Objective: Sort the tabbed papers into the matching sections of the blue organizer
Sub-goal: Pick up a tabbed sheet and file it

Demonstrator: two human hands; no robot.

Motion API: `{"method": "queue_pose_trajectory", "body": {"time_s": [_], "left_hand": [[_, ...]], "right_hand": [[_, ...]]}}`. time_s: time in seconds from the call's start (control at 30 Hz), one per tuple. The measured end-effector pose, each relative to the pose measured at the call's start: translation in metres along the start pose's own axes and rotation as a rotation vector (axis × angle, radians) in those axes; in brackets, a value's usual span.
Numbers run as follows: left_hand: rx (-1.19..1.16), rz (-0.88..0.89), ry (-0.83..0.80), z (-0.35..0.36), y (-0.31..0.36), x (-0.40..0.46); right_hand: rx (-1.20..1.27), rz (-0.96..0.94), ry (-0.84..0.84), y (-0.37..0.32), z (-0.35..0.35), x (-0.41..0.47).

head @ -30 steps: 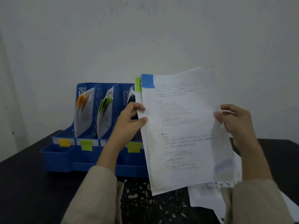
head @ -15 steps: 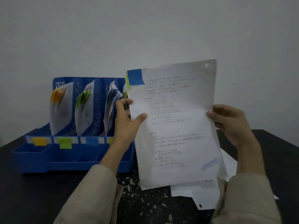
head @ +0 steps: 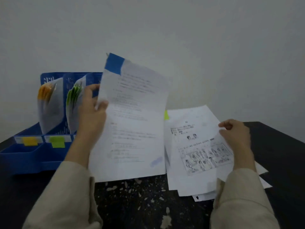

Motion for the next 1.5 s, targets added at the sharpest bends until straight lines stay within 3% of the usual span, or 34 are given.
{"method": "queue_pose_trajectory", "body": {"time_s": [0.23, 0.3, 0.37, 0.6, 0.73, 0.8, 0.9, 1.0, 1.13, 1.33, 1.5], "left_hand": [[-0.012, -0.065, 0.049, -0.031, -0.013, 0.006], [-0.007, -0.054, 0.064, -0.034, -0.012, 0.007], [0.001, -0.045, 0.074, -0.036, -0.01, 0.007], [-0.033, 0.048, 0.112, -0.028, 0.016, 0.006], [0.033, 0.125, 0.011, -0.026, 0.028, 0.004], [0.063, 0.157, -0.029, -0.031, 0.028, 0.005], [0.056, 0.137, -0.032, -0.049, 0.028, 0.005], [0.044, 0.001, -0.083, -0.077, 0.027, 0.001], [0.207, -0.215, -0.133, -0.124, 0.019, -0.011], [0.254, -0.246, 0.146, -0.175, 0.026, -0.028], [0.28, -0.179, 0.248, -0.186, 0.033, -0.029]], "right_hand": [[-0.147, 0.272, -0.15, 0.029, 0.038, -0.013], [-0.247, 0.263, -0.202, 0.023, 0.04, -0.012], [-0.234, 0.125, -0.195, 0.002, 0.034, -0.008], [0.387, -0.564, -0.167, -0.179, 0.003, -0.056], [0.321, -0.813, 0.099, -0.251, -0.011, -0.082], [0.208, -0.895, 0.056, -0.274, -0.01, -0.085], [0.082, -0.952, -0.062, -0.3, -0.003, -0.092], [0.251, -0.899, -0.176, -0.318, -0.002, -0.094], [0.429, -0.879, -0.347, -0.346, -0.002, -0.102], [0.461, -0.973, -0.532, -0.385, 0.011, -0.124], [0.516, -0.999, -0.532, -0.406, 0.017, -0.133]]}}
Point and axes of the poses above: each hand's wrist, its own x-axis towards the middle knuckle, its own z-axis out of the palm, y = z × x, the point moved 4 cm from there along x, towards the middle knuckle, and after that the axes turned 8 degrees about -x, right-handed, at the moved point
